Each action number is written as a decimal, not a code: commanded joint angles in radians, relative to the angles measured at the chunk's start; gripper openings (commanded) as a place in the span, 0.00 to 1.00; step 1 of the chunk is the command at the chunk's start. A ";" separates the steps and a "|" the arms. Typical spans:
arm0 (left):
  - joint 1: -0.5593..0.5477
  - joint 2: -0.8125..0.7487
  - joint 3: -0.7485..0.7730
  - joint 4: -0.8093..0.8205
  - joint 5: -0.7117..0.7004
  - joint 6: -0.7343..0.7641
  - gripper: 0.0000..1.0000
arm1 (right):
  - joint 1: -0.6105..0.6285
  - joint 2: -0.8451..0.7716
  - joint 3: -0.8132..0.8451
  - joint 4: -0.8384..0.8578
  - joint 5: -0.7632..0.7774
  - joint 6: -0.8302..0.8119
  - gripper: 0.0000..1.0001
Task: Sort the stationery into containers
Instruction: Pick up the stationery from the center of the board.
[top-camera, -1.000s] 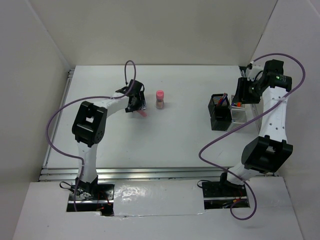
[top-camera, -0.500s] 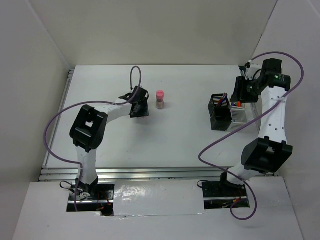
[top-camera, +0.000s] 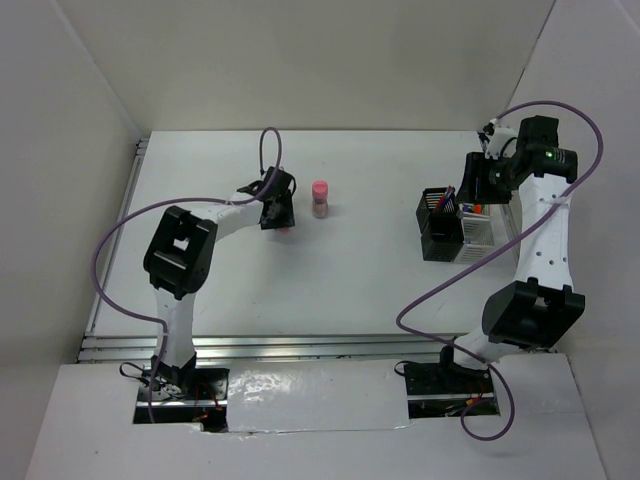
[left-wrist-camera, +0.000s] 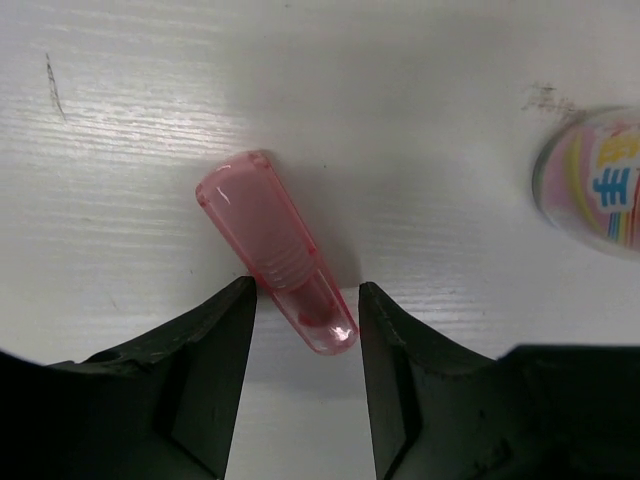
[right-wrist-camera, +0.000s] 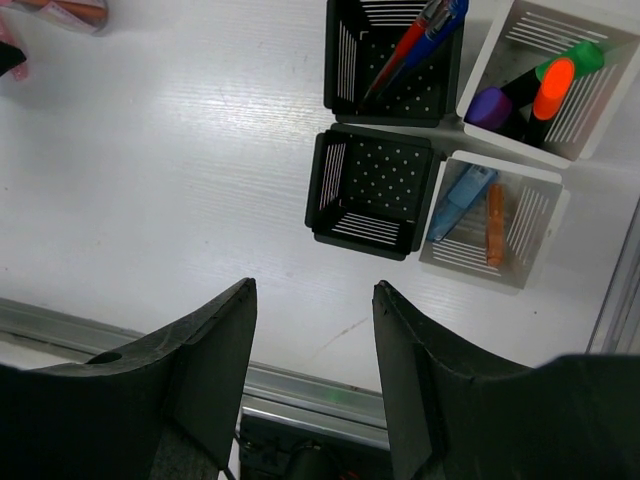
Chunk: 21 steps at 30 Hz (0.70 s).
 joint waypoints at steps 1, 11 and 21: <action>0.021 0.069 -0.021 -0.069 -0.019 0.009 0.58 | 0.015 -0.036 0.010 -0.022 -0.014 -0.005 0.57; 0.036 0.058 -0.051 -0.048 -0.006 0.019 0.48 | 0.036 -0.022 0.026 -0.033 -0.023 -0.014 0.57; 0.037 -0.164 -0.188 0.026 0.177 0.157 0.00 | 0.067 -0.104 0.036 -0.012 -0.285 0.025 0.56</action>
